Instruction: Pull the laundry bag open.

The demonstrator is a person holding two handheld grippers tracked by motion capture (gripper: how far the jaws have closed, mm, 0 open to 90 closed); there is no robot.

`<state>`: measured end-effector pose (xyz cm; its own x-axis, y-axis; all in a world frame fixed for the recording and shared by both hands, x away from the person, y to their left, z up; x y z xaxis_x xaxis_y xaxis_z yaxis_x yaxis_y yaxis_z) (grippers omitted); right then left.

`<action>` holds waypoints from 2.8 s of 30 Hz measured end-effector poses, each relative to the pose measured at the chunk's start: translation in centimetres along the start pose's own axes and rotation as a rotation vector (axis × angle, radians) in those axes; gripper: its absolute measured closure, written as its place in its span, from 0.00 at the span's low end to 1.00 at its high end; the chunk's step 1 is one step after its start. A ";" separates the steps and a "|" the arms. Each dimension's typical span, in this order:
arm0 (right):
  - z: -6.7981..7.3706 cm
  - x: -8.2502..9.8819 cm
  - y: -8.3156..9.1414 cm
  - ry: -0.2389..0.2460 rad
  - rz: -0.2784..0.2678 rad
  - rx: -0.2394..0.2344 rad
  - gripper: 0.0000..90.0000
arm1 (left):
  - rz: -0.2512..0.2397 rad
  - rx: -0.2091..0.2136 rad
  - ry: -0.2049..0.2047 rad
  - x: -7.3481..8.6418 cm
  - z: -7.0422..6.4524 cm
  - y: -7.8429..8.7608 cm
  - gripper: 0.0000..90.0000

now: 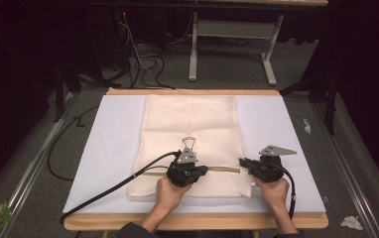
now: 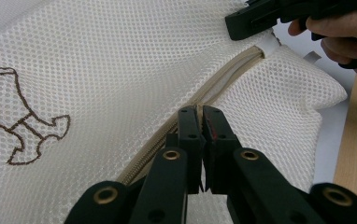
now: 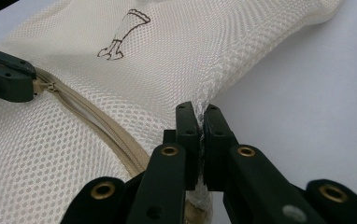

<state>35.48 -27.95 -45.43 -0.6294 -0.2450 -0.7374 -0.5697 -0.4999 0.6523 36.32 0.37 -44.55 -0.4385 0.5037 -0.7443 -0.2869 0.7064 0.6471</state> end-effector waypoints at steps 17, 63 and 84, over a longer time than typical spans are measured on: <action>0.1 0.2 -0.4 -0.008 0.012 0.003 0.98 | -0.026 -0.001 0.027 0.7 0.8 1.1 0.97; 0.8 -0.8 -0.4 0.011 0.007 -0.013 0.99 | -0.071 -0.017 0.069 2.0 2.4 4.3 0.97; 0.6 -0.7 -0.6 0.002 -0.002 -0.017 0.99 | -0.082 -0.047 0.088 2.7 3.2 5.6 0.97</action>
<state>35.93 -26.98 -45.19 -0.6271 -0.2460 -0.7390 -0.5617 -0.5146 0.6479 36.24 7.28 -43.43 -0.4840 0.3985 -0.7791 -0.3636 0.7182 0.5932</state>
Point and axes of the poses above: each handheld gripper's, and its own axes: y roughly backward along the jaws, x roughly out of its underside, z roughly to its left, the point moved 1 cm from there along -y, roughly forward along the jaws, and after that the axes turned 5 degrees about z, right-handed, at the moved point
